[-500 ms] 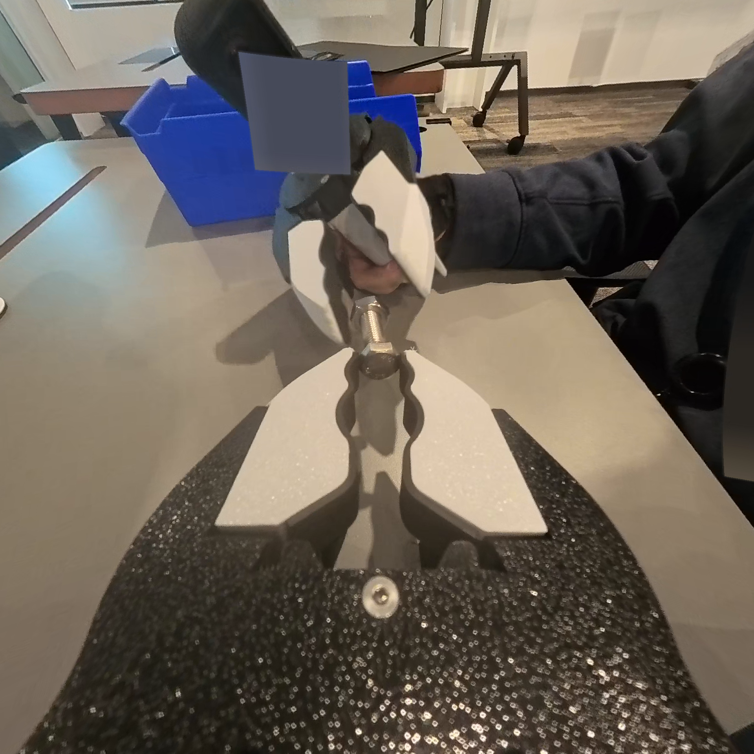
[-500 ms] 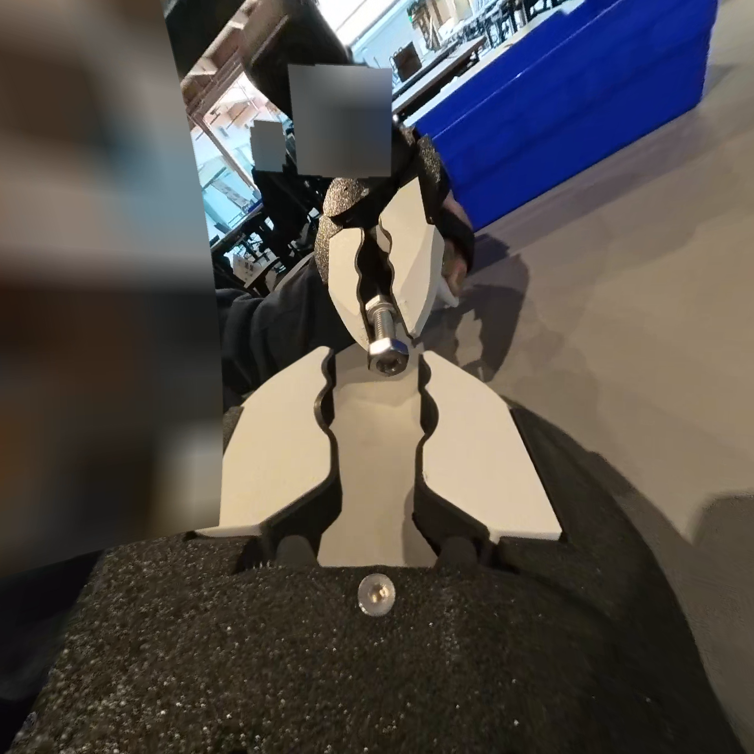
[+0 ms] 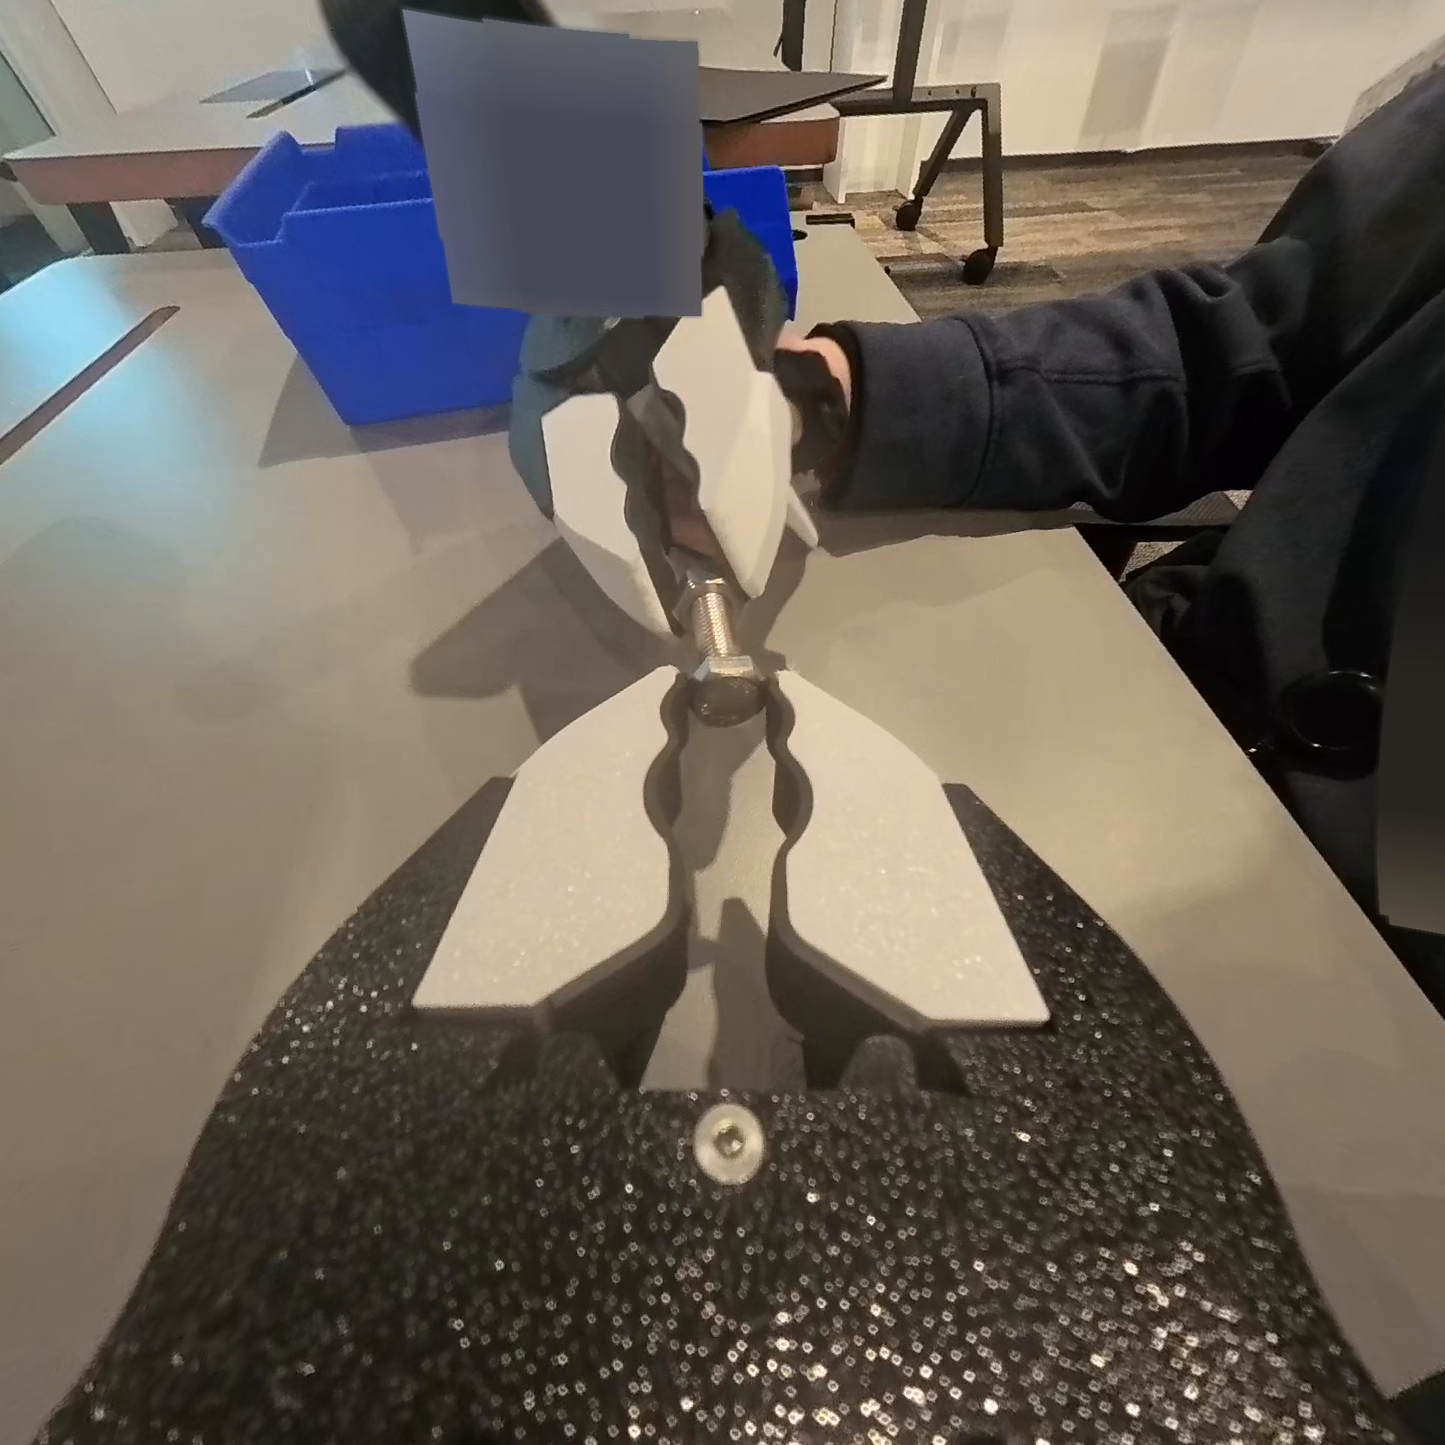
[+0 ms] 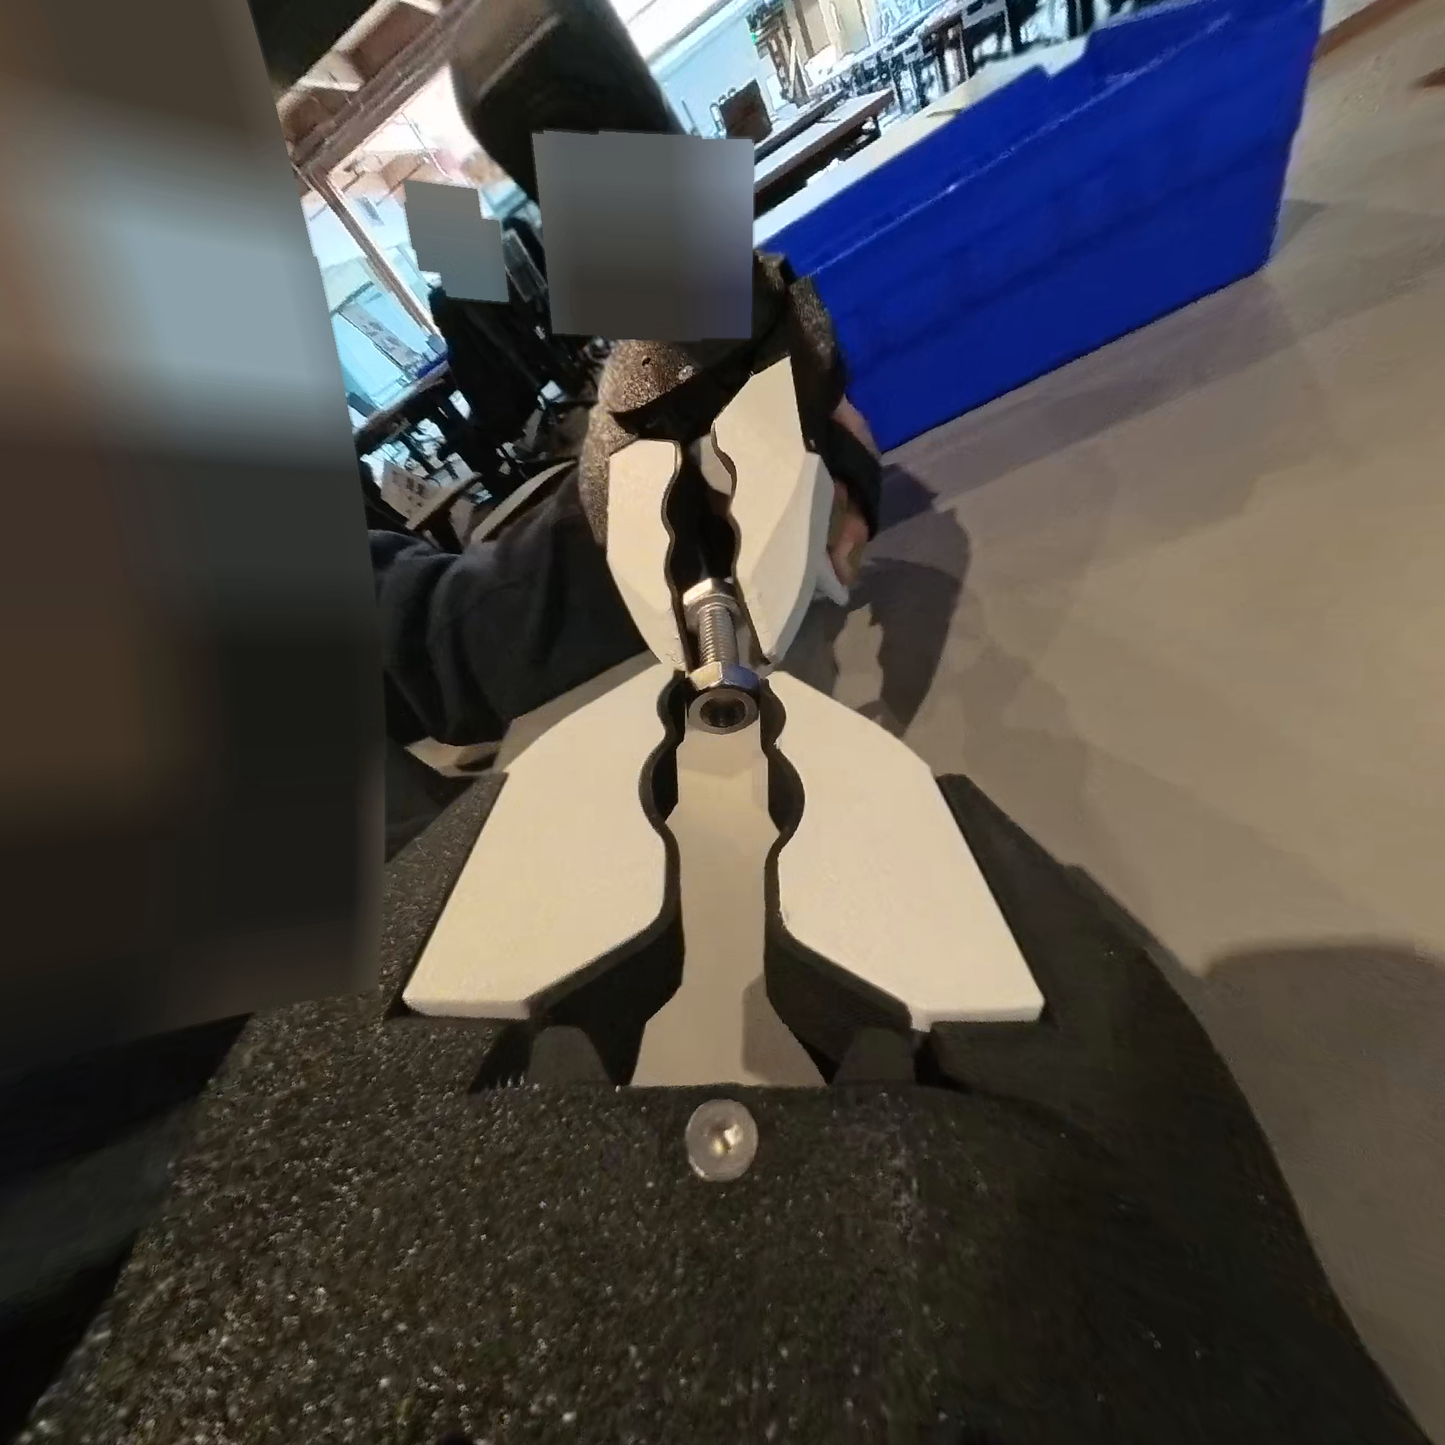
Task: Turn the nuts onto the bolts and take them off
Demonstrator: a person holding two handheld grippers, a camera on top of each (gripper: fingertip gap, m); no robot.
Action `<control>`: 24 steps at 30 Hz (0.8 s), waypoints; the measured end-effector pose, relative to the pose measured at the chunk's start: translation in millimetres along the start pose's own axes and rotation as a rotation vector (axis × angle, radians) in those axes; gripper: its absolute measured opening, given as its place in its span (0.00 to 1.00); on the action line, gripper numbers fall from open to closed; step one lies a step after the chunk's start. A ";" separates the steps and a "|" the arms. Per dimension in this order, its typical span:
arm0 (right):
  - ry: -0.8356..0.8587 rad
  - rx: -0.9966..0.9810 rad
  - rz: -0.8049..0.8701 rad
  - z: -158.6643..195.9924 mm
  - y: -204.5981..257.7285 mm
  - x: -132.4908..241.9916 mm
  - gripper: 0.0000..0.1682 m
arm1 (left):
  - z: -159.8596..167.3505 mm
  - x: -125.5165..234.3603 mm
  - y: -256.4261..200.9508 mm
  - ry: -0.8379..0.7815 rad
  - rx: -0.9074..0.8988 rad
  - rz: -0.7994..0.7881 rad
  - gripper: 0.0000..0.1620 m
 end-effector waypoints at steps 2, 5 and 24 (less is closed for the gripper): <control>0.001 0.104 0.036 -0.2 0.8 -0.4 0.11 | 0.6 0.4 0.4 0.002 0.003 -0.002 0.11; -0.003 0.397 0.124 -1.1 3.5 -0.9 0.10 | 0.8 1.1 1.0 0.000 0.006 -0.005 0.11; -0.042 0.298 0.124 -5.8 4.0 2.4 0.24 | -1.6 2.9 1.4 -0.019 -0.006 -0.019 0.11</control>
Point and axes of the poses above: each gripper's, where its closed fingertips meet, x back along the fingers, z out of its underside, y = z × x across the jaws, the point moved 5 cm from there along x, back along the fingers, and after that the axes turned 1 degree about -x, right-handed, at the moved point
